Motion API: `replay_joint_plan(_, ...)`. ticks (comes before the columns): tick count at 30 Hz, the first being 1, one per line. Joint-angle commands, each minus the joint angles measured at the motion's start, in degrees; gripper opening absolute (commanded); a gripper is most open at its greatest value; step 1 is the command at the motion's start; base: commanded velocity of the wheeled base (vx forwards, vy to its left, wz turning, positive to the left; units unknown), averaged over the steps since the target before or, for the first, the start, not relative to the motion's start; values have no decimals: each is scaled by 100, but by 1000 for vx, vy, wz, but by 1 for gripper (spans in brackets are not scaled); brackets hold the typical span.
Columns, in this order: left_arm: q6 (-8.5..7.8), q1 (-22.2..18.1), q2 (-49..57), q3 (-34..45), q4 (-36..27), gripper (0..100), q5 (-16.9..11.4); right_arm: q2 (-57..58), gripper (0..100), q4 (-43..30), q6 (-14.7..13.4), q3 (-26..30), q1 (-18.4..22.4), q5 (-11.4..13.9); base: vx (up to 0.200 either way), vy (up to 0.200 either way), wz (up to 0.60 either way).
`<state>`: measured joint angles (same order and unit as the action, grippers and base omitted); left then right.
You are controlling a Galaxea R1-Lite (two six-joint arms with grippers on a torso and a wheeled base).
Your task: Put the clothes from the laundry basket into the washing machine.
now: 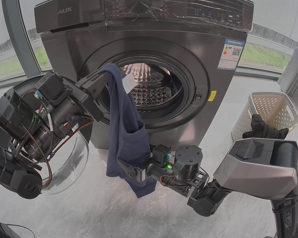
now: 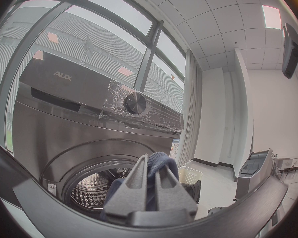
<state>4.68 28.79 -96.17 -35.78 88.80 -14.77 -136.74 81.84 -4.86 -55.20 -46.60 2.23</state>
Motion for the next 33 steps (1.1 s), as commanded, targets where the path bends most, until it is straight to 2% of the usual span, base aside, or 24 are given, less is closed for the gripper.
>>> replay_joint_plan(1, -2, 3, 2, 1, -3, 0, 1, -353, 100, -27, -50, -430, -24, -109, 0, 0, 0)
replay_joint_plan(9, -2, 3, 11, -8, 6, 0, 10, -661, 100, -265, -164, -1081, 81, -583, 0, 0, 0)
replay_joint_plan(25, 6, 21, 72, -61, 6, 0, 10, -1047, 100, -309, -296, -1652, 125, -750, 0, 0, 0)
replay_joint_plan(26, 6, 21, 72, -61, 6, 0, 10, -1047, 0, -309, -296, -1652, 125, -750, 0, 0, 0)
replay_joint_plan(33, 6, -93, 28, -61, -3, 0, 19, -775, 0, -309, -322, -1520, 240, -786, 0, 0, 0)
